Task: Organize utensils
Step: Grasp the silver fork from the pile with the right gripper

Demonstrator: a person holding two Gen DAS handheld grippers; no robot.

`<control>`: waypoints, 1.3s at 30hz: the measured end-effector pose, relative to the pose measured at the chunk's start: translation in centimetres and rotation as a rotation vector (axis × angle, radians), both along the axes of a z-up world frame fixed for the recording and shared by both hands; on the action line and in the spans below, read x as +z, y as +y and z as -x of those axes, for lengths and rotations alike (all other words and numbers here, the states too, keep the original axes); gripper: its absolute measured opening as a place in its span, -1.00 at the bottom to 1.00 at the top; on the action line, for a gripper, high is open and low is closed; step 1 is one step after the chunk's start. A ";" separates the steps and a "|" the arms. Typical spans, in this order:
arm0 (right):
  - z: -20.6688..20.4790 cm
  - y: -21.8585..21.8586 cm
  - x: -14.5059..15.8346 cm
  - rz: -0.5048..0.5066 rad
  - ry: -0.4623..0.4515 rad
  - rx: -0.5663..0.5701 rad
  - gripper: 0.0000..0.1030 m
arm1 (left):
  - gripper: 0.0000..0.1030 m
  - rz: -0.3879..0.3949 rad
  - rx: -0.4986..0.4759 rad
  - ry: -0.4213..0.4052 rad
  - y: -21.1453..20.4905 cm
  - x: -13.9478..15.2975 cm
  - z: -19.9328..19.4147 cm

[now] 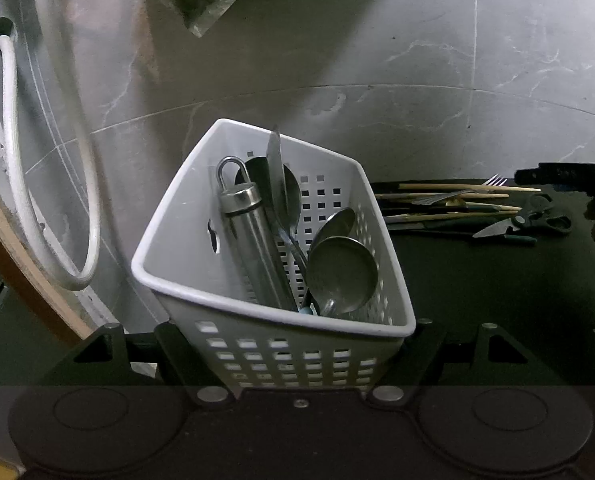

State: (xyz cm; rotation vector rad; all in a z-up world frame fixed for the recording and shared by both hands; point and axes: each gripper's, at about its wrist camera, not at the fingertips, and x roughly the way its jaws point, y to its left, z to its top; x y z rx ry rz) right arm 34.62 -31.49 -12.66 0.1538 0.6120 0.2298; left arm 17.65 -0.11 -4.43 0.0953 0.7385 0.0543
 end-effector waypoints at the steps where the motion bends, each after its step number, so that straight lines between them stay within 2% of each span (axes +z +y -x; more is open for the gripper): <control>1: -0.6 0.1 -0.1 -0.002 -0.001 0.009 0.99 | 0.52 0.000 0.002 0.000 0.0 0.0 0.0; 4: -2.2 0.2 -0.4 -0.016 -0.001 0.029 0.98 | 0.52 -0.001 0.006 0.002 -0.1 0.0 -0.2; 9: -4.7 -0.2 -1.4 -0.082 0.037 0.010 0.71 | 0.52 -0.001 0.007 0.002 0.0 -0.1 -0.2; 12: -5.6 -0.6 -1.9 -0.130 0.065 -0.009 0.43 | 0.52 -0.002 0.006 0.000 0.0 -0.1 -0.3; 14: -5.9 -0.6 -2.3 -0.146 0.083 -0.017 0.09 | 0.52 -0.002 0.005 0.001 0.0 -0.1 -0.3; 18: -6.0 -0.6 -2.8 -0.163 0.089 -0.026 -0.27 | 0.52 -0.002 0.005 0.000 0.0 -0.1 -0.3; 20: -6.1 -0.6 -3.0 -0.180 0.099 -0.036 -0.63 | 0.52 -0.002 0.004 0.000 0.0 -0.1 -0.3; 25: -5.6 -0.8 -3.3 -0.229 0.076 -0.039 -0.77 | 0.52 -0.002 -0.001 -0.001 0.0 -0.1 -0.4; 32: -4.3 -0.6 -1.5 -0.258 0.007 -0.033 -0.87 | 0.52 0.001 -0.014 -0.003 0.3 -0.1 -0.5; 39: -2.9 0.7 1.5 -0.207 -0.068 -0.007 -0.91 | 0.52 0.005 -0.031 -0.008 0.7 -0.1 -0.4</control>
